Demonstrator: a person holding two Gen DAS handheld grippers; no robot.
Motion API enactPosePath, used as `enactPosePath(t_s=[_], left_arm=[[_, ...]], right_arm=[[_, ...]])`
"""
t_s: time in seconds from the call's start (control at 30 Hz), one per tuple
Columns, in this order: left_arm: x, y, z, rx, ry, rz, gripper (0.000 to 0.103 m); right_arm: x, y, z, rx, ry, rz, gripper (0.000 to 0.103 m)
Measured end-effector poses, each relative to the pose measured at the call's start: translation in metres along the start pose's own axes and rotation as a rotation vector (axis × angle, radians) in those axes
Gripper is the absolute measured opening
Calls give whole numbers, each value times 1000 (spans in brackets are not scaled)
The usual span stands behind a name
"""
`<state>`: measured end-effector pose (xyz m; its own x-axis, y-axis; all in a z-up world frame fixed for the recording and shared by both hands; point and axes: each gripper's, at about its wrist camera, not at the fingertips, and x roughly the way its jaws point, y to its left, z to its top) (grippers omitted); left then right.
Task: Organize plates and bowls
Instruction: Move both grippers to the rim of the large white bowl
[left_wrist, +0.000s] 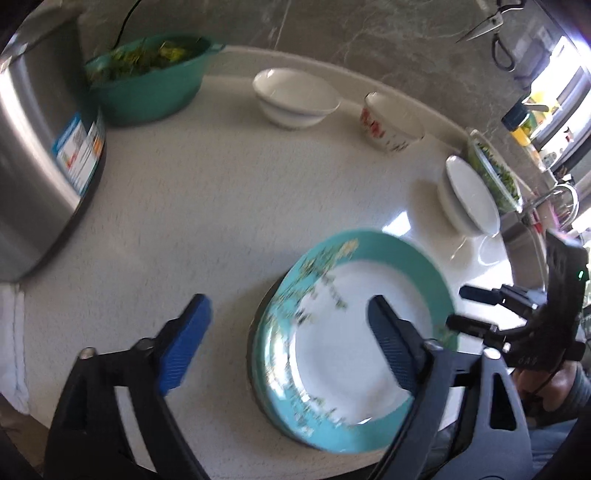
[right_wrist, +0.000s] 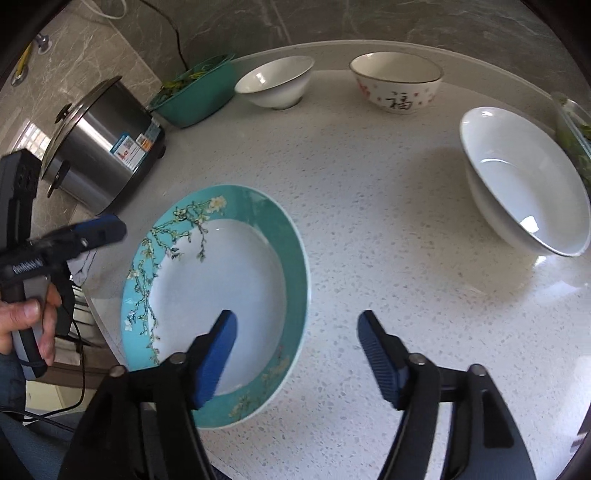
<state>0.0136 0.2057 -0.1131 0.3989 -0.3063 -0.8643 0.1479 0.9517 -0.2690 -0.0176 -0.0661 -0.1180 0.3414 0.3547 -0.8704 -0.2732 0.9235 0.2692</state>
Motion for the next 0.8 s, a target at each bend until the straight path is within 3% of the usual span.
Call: enactPosePath(t_s=[0.07,0.2,0.37,0.43,0.5,0.6,0.73,0.77,0.8], left_arm=[[-2,-17,16,25,-18,-46,103],[14,-62,46,87,-24,-104,103],[49,-123,72,47,25,-221,103],[63,-148,82,53,42,-269,103],[81,-174,93,83,78,-260,103],[107,-204,109,119,105,-294,102],[144,-223,132,138,151,-276,101],[153,-224,135,126,164,-271,100],[164,-225,141,115,179,-282,91]], right_arm=[[-11,-5,-4,7,-14,-24,85],[-30,-31,-12,33,-27,-66,88],[-57,-89,-18,100,-59,-58,88],[-70,-118,-17,152,-96,-1,88],[-87,-161,-21,245,-151,77,88],[-98,-235,-28,444,-213,267,88],[-92,-300,-29,598,-252,433,83],[-89,-307,-26,612,-256,459,80],[-86,-313,-23,625,-262,479,79]])
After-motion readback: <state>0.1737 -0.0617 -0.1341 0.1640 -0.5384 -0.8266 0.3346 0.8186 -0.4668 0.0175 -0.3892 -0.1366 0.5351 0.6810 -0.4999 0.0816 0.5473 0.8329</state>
